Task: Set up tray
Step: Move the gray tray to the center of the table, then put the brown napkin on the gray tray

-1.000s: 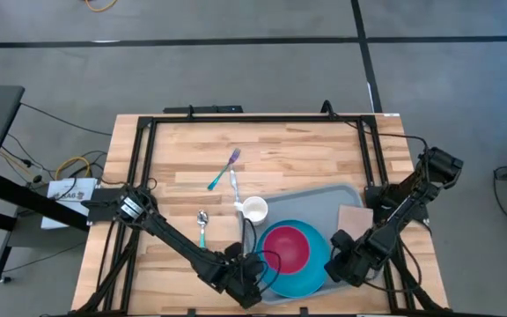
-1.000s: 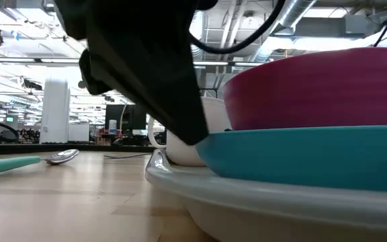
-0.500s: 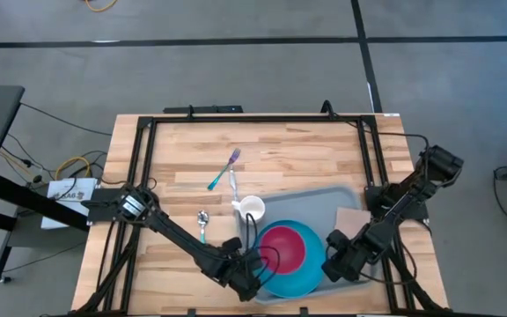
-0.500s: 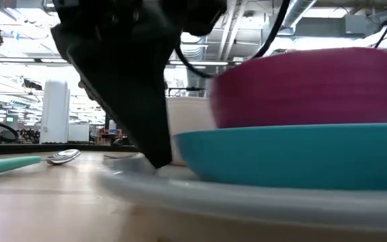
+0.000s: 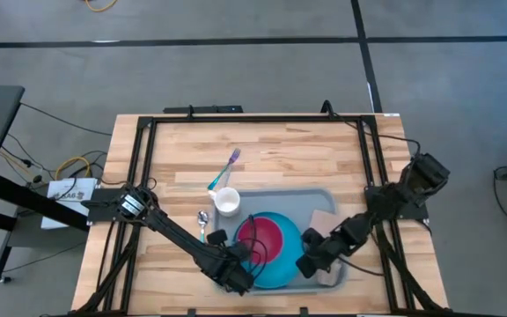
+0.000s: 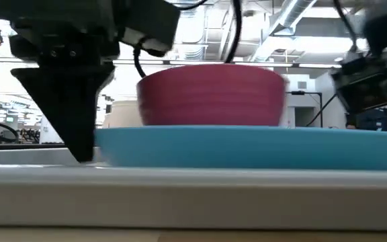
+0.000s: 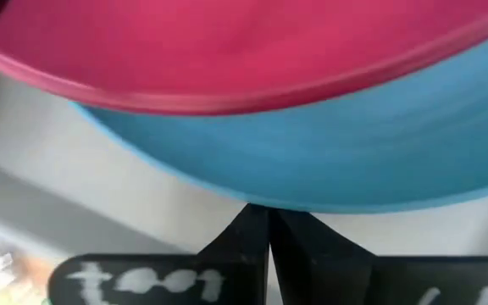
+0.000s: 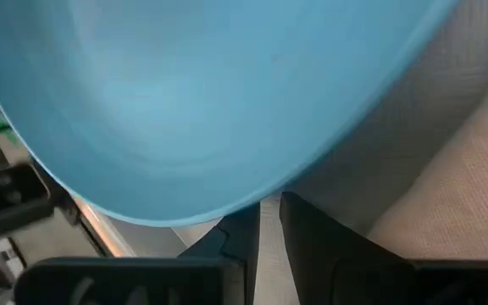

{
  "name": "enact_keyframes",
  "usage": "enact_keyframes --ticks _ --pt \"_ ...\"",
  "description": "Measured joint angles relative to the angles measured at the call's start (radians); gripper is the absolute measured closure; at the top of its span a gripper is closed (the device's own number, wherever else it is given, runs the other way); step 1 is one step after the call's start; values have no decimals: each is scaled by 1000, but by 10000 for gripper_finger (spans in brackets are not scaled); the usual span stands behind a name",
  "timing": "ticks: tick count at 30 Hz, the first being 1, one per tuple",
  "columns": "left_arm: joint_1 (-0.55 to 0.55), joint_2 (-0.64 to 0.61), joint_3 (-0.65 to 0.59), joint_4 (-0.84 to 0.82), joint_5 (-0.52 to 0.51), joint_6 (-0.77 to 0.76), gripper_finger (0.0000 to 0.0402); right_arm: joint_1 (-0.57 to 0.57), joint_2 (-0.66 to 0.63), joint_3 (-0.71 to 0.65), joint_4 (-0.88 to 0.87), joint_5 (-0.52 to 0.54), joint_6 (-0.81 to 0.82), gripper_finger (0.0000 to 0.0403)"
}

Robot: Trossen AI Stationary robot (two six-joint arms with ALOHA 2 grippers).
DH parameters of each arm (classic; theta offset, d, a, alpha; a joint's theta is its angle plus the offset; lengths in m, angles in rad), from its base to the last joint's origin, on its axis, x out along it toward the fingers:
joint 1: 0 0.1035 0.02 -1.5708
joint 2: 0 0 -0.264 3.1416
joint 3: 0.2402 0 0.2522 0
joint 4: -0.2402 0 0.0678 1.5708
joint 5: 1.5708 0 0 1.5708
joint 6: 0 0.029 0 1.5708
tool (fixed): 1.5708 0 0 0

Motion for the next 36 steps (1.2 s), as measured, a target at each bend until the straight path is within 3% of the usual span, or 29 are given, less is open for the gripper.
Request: enact_keyframes --ticks 9,14,20,26,31,36 --pt "-31 -35 201 -350 -56 -52 401 -46 -16 59 -126 17 -72 351" --pt "-44 -41 361 -393 -155 -55 401 -46 -83 88 -232 57 -81 351" --pt "-21 -42 485 -315 -286 -30 401 -43 -201 122 -369 97 -80 351" --pt "23 -42 497 -165 -291 132 401 -23 -326 142 -601 121 -72 351" --pt "81 -42 497 42 -217 379 393 6 -435 145 -806 127 33 351" --pt "136 -41 497 217 -85 585 355 44 -499 145 -948 136 111 351"
